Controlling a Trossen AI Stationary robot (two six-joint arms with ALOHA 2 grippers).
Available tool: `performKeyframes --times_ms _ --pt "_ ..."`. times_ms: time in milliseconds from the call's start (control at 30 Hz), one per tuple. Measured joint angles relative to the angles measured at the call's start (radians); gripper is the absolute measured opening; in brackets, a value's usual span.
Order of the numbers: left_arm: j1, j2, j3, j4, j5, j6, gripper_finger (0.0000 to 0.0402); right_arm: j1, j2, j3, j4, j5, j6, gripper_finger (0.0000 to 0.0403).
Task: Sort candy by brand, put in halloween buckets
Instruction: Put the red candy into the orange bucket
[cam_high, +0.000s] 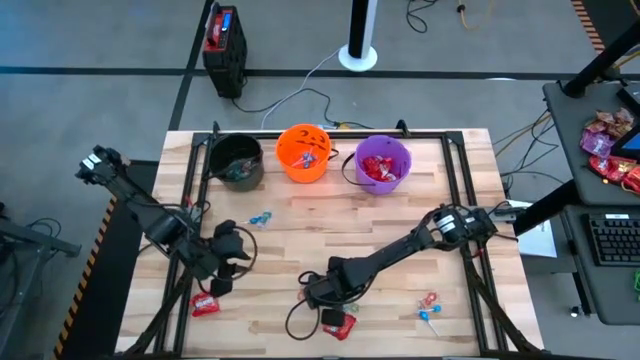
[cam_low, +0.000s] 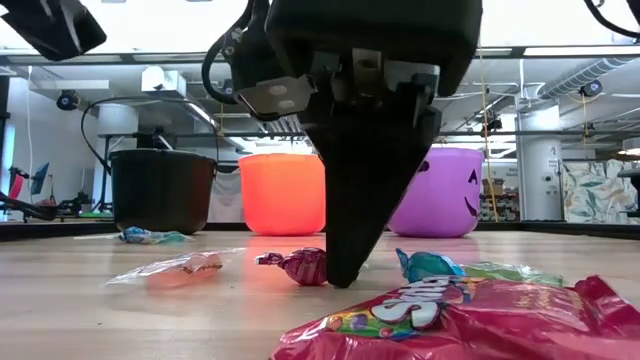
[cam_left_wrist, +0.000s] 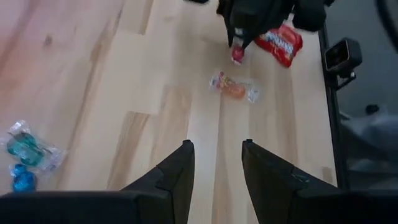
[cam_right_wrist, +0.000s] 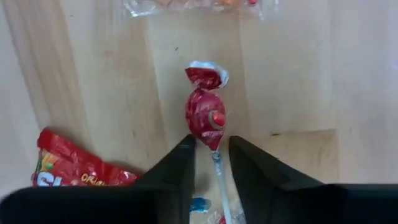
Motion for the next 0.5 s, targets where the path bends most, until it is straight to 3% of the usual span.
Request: performKeyframes --times_ms 167,500 --pt "0.0 -0.02 -0.002 -0.001 -0.035 0.002 0.0118 -0.016 -0.004 -0.002 0.006 0.007 -0.017 0.0018" --pt "0.0 -0.026 -0.003 0.0 -0.041 -0.015 0.0118 -0.127 -0.137 -0.006 0.016 0.048 -0.108 0.0013"
